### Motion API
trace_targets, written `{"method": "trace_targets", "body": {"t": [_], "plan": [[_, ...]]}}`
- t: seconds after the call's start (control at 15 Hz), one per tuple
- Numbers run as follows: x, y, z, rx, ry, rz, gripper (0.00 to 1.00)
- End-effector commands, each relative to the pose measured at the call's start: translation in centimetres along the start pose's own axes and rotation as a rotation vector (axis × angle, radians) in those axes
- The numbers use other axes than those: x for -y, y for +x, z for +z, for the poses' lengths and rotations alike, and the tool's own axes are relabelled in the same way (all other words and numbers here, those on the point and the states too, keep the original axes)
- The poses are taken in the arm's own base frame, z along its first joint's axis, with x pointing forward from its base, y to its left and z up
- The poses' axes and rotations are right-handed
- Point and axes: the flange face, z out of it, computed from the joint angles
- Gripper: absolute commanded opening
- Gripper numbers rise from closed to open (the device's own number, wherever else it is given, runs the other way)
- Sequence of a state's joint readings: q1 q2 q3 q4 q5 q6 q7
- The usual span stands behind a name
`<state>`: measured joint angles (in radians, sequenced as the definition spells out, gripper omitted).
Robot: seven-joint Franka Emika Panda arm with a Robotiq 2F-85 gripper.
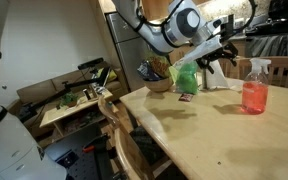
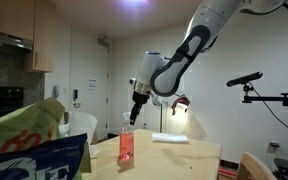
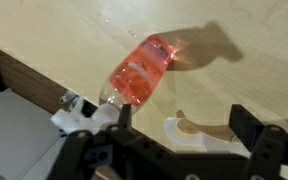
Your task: Spray the object from the bottle slightly to the right
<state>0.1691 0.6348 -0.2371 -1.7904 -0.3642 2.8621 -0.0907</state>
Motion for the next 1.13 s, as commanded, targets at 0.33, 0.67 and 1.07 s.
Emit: {"method": "trace_targets", "body": {"t": [0.33, 0.67, 1.07], "plan": [[-5.8, -6.2, -11.3, -0.085, -0.157, 0.175, 1.0], [-9.2, -9.2, -13.2, -0.077, -0.272, 0.344, 1.0], [-9.0, -8.3, -12.1, -0.069, -0.264, 0.295, 1.0]]}}
